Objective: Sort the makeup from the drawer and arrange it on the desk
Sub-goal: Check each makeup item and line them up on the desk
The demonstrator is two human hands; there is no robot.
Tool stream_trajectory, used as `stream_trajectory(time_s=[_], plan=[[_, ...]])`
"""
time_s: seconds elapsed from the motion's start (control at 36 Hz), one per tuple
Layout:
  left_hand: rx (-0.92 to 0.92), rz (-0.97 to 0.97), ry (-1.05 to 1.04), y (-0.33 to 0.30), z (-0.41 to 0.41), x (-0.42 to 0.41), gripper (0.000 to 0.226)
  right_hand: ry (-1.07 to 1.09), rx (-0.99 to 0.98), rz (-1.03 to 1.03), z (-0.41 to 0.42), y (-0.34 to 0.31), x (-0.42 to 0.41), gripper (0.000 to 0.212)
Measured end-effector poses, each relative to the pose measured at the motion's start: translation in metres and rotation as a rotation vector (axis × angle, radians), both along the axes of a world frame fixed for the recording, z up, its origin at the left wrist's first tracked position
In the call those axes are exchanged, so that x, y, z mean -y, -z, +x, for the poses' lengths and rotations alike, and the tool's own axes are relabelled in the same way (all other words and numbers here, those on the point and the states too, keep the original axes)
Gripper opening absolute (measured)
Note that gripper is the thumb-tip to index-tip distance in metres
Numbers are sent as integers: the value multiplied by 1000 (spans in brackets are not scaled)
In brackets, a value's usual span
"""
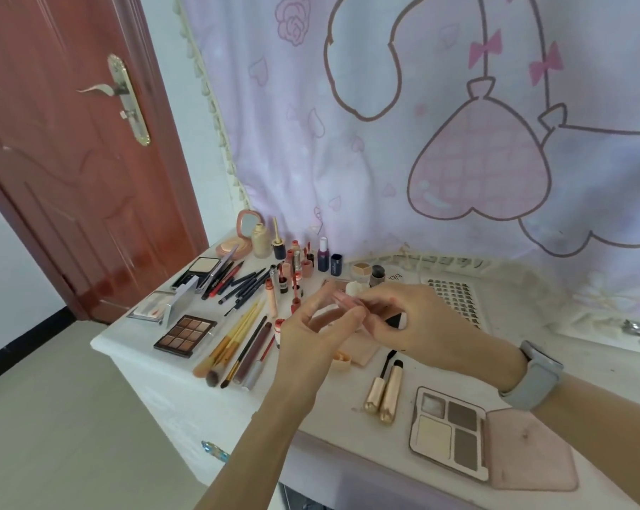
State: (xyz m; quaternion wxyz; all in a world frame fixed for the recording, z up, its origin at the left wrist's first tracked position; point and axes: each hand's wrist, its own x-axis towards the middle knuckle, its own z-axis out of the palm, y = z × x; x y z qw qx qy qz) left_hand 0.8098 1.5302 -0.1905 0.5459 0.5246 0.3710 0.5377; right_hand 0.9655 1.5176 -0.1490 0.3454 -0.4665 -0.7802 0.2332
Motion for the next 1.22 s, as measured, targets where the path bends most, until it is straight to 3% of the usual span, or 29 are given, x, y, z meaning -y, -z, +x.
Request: stream_trajectory(time_s=[0.06,0.14,0.19,0.28,0.36,0.47,0.58,0.69,0.81,0.89,1.0,1.22], plan=[[4,-19,16,-2,4,3,39,29,-34,-3,6,1,0,18],[22,-70,113,-2,8,5,61,60,-23,-33,16,0,0,20],[33,-79,178,-2,11,5,49,119,-6,-20,26,-1,1,25],[64,-77,314,-6,25,8,13,242,-95,-46,48,-1,4,27],[187,-237,351,-5,47,6,26,327,-201,-115,77,0,10,28],[215,-369,421,-4,87,2,23,453,-138,-112,120,-1,18,29],[72,-416,483,0,132,-3,25,528,113,-124,161,-6,18,22],[-244,-329,559,8,166,-5,37,569,437,-115,197,-3,11,21],[-467,-191,440,17,184,-9,33,546,595,-148,223,18,13,19],[-628,-5,352,25,184,-12,28,554,639,-165,234,36,23,19],[-763,195,364,33,182,-11,27,618,680,-43,238,52,33,20],[-988,419,580,34,194,-6,34,727,551,-141,242,62,38,18]])
